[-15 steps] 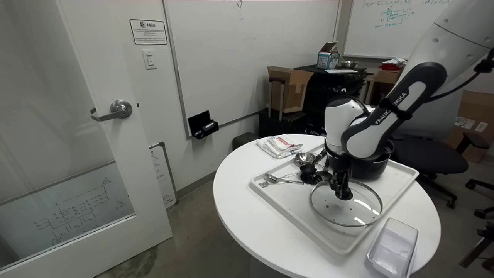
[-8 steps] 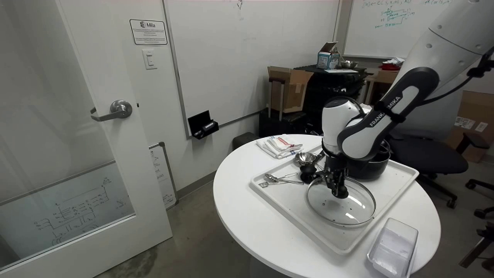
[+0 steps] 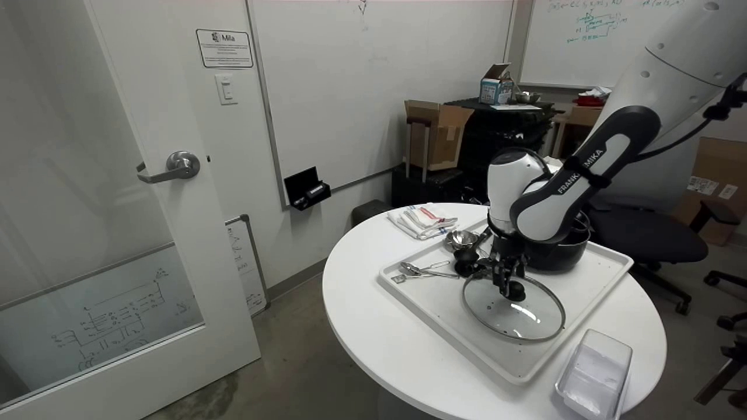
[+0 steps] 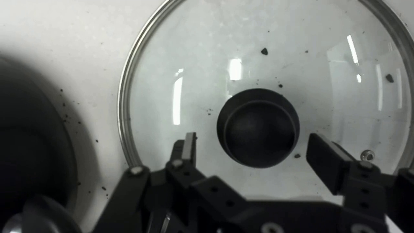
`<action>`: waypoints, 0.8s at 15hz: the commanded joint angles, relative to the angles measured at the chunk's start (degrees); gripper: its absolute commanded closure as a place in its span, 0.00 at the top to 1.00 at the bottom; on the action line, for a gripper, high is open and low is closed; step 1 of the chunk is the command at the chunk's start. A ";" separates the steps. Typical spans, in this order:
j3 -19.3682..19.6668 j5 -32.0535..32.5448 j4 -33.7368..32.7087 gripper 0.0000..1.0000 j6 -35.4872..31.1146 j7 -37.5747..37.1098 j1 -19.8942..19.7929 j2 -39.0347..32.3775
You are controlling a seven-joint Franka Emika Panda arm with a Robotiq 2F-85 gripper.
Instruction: Remove the glass lid from the black pot.
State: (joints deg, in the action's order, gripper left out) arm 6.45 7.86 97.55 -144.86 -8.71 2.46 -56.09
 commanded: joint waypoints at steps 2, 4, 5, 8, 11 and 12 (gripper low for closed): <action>0.51 -0.56 -0.86 1.00 0.47 0.11 0.25 -0.30; 0.54 -0.48 0.57 1.00 0.18 0.33 0.20 0.83; 0.57 -0.46 1.28 1.00 0.08 0.36 0.19 1.40; 0.77 -0.13 5.08 1.00 -0.34 0.75 0.24 4.43; 1.21 0.41 9.60 1.00 -1.05 0.88 0.42 7.96; 1.12 0.44 11.28 1.00 -0.74 1.23 0.23 9.49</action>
State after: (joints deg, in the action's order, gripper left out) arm 7.15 7.97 102.18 -144.92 -8.67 2.46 -52.21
